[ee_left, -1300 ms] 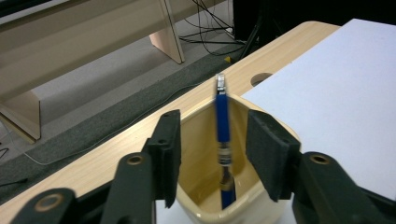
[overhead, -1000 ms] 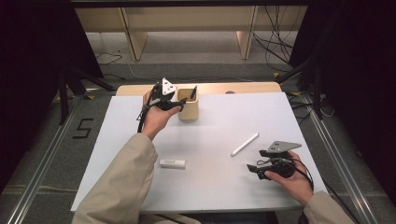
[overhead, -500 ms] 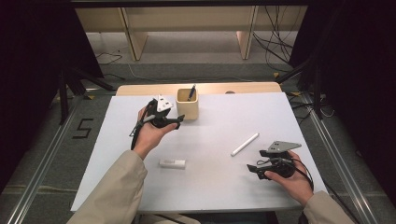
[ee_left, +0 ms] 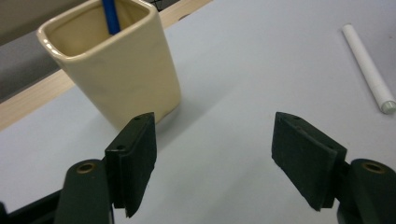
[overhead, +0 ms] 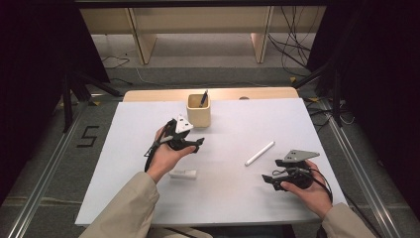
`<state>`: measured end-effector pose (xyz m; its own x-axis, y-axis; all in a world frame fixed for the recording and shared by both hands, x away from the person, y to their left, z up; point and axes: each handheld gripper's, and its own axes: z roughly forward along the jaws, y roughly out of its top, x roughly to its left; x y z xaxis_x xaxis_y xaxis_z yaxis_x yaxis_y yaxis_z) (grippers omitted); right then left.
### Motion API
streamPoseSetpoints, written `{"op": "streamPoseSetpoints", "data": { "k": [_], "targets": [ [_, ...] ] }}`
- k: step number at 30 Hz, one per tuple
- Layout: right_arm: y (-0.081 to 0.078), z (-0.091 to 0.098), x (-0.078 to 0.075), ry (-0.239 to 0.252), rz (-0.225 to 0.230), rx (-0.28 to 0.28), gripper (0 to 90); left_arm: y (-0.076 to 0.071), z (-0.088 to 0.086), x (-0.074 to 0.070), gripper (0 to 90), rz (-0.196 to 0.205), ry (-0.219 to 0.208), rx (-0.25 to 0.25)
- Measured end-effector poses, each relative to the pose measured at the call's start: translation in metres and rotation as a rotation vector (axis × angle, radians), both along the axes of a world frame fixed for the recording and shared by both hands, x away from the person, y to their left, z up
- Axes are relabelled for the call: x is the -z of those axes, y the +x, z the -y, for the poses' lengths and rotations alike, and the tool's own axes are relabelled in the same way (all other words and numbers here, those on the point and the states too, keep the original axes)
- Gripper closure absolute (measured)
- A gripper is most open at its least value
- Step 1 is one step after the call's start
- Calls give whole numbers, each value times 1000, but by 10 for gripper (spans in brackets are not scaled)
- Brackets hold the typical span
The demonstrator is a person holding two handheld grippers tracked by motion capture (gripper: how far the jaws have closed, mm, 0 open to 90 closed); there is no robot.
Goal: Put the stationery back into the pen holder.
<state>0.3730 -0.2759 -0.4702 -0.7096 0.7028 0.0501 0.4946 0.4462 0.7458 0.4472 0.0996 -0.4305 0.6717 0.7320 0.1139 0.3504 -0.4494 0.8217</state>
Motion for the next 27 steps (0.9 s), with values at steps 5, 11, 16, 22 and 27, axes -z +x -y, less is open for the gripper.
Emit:
{"op": "streamPoseSetpoints", "data": {
  "k": [5, 11, 16, 22, 27],
  "targets": [
    [0, 0, 0, -2, 0, -2, 204, -6, 6, 7, 314, -25, 11, 15],
    [0, 0, 0, 0, 0, -1, 204, -10, 14, 10, 316, -32, 21, 28],
    [1, 0, 0, -3, 0, 3, 205, -14, 21, 12, 321, -34, 24, 45],
    [9, 5, -2, -7, 24, 49, 315, -16, 25, 15, 322, -43, 29, 60],
    [34, 15, -12, -56, 85, 162, 734, -20, 26, 16, 323, -52, 18, 62]
  ]
}}
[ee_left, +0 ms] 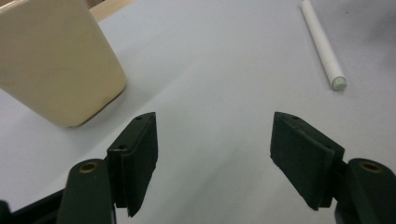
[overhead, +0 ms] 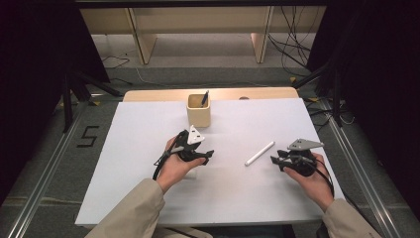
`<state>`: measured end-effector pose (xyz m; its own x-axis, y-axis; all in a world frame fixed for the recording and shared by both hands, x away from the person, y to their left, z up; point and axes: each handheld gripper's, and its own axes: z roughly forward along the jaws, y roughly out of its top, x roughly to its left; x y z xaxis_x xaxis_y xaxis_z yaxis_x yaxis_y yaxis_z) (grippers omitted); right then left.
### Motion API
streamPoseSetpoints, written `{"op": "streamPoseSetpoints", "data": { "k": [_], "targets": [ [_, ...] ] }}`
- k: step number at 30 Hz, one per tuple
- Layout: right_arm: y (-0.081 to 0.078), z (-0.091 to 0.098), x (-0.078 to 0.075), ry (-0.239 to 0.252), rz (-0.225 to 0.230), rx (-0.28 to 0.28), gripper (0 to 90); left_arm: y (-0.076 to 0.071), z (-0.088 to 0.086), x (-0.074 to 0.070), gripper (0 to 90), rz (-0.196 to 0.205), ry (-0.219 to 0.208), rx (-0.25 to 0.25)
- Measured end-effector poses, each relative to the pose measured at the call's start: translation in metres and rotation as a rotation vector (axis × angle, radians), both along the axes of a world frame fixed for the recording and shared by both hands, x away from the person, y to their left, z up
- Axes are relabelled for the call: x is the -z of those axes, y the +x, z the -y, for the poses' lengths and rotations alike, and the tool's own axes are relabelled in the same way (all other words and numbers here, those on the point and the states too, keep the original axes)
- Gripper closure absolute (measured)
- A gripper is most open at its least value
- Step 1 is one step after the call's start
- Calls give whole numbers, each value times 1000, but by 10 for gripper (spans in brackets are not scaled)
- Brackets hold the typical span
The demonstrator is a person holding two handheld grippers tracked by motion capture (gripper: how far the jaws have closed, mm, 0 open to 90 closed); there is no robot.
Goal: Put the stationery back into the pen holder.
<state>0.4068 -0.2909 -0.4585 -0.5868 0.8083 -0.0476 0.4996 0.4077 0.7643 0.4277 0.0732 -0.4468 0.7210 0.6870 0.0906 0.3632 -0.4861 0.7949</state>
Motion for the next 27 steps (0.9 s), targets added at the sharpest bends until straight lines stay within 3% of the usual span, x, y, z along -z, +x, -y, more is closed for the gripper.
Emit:
{"op": "streamPoseSetpoints", "data": {
  "k": [4, 7, 13, 18, 27],
  "targets": [
    [29, 3, -2, -62, -12, 71, 900, -3, -1, 2, 321, 1, 5, 0],
    [49, 5, -2, -67, -35, 100, 900, -6, -3, 3, 320, -2, 4, -1],
    [76, 4, -1, -75, -50, 102, 900, -11, -9, 6, 319, -11, 9, -5],
    [89, 4, 7, -87, -68, 86, 900, -15, -12, 7, 318, -16, 10, -10],
    [92, 5, 15, -103, -84, 61, 900, -15, -13, 9, 317, -17, 10, -10]
  ]
}}
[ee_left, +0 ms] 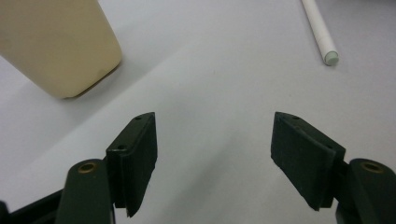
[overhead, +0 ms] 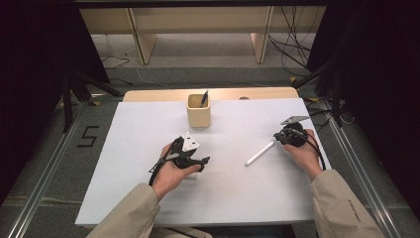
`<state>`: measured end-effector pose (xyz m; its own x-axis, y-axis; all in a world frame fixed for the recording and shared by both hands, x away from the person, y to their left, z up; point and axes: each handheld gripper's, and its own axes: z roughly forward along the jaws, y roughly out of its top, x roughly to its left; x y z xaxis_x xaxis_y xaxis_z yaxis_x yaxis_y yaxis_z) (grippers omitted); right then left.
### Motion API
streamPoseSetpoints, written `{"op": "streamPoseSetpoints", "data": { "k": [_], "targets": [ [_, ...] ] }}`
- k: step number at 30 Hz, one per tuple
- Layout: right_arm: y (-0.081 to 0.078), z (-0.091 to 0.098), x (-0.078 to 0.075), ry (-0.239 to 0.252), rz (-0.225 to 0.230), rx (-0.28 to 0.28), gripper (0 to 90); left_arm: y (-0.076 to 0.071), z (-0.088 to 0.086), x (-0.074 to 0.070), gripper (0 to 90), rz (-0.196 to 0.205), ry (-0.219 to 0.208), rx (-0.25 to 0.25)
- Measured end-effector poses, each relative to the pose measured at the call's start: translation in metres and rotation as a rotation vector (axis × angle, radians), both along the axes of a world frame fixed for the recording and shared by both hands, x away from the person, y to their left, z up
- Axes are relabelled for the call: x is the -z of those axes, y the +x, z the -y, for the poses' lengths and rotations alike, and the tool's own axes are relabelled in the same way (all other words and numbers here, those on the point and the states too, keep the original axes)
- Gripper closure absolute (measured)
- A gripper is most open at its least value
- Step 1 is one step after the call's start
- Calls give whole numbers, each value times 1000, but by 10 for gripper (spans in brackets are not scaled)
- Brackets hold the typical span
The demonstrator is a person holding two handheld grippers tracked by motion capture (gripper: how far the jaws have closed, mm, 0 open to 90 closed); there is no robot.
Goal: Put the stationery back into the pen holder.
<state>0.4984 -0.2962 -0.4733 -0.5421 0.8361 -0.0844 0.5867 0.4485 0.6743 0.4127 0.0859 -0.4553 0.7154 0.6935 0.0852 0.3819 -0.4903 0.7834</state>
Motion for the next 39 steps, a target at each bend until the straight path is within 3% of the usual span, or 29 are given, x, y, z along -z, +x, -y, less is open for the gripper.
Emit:
{"op": "streamPoseSetpoints", "data": {
  "k": [21, 30, 39],
  "targets": [
    [1, -4, 7, -12, -33, -59, 900, 1, 1, 2, 315, -8, 5, 6],
    [-6, -12, 6, -17, -52, -121, 900, 0, 2, 2, 314, -9, 9, 11],
    [-14, -22, 5, -12, -70, -146, 900, -1, 4, 2, 314, -9, 2, 11]
  ]
}}
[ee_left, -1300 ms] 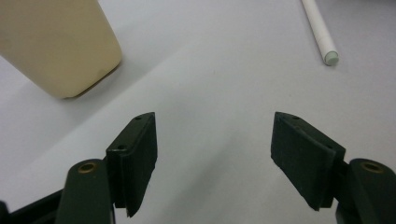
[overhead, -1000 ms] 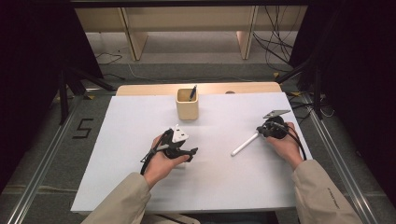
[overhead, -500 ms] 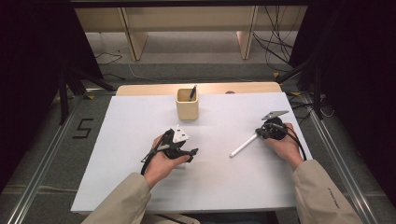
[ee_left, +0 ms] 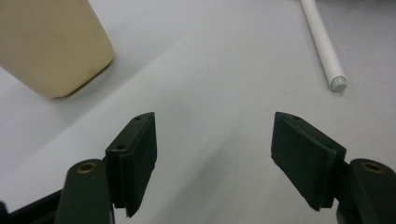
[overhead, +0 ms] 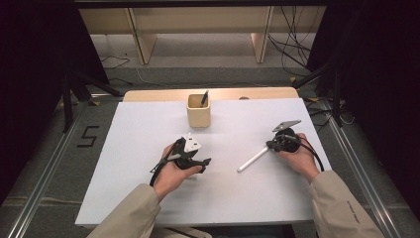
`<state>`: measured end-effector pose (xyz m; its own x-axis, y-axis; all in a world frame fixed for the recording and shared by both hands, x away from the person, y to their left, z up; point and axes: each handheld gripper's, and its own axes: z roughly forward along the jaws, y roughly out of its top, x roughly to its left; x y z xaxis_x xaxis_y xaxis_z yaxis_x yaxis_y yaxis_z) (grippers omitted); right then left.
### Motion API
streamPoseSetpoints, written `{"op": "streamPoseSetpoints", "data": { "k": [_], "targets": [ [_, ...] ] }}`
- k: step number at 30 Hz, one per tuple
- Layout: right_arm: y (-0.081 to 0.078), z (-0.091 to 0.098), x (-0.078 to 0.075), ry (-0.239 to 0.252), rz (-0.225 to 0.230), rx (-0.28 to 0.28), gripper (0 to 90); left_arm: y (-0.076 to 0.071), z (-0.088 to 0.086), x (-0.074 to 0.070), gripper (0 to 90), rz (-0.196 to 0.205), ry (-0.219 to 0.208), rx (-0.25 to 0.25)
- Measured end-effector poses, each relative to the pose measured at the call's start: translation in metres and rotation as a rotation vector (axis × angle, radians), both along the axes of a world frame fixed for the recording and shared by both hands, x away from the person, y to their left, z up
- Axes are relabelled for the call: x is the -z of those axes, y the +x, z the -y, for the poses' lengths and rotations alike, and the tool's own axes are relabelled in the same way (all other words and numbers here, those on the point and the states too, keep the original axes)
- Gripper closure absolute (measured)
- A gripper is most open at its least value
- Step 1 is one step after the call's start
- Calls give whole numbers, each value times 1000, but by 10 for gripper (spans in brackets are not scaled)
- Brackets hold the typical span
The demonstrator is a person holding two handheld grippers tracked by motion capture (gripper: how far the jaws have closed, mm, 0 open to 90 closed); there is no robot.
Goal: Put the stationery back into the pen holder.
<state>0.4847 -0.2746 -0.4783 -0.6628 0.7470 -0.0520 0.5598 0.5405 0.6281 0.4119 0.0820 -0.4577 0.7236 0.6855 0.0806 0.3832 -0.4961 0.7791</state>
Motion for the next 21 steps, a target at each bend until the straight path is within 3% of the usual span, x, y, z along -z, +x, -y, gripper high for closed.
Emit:
{"op": "streamPoseSetpoints", "data": {
  "k": [21],
  "targets": [
    [-7, -10, 0, 7, -19, -25, 900, 0, 2, 0, 314, 1, 2, 5]
  ]
}}
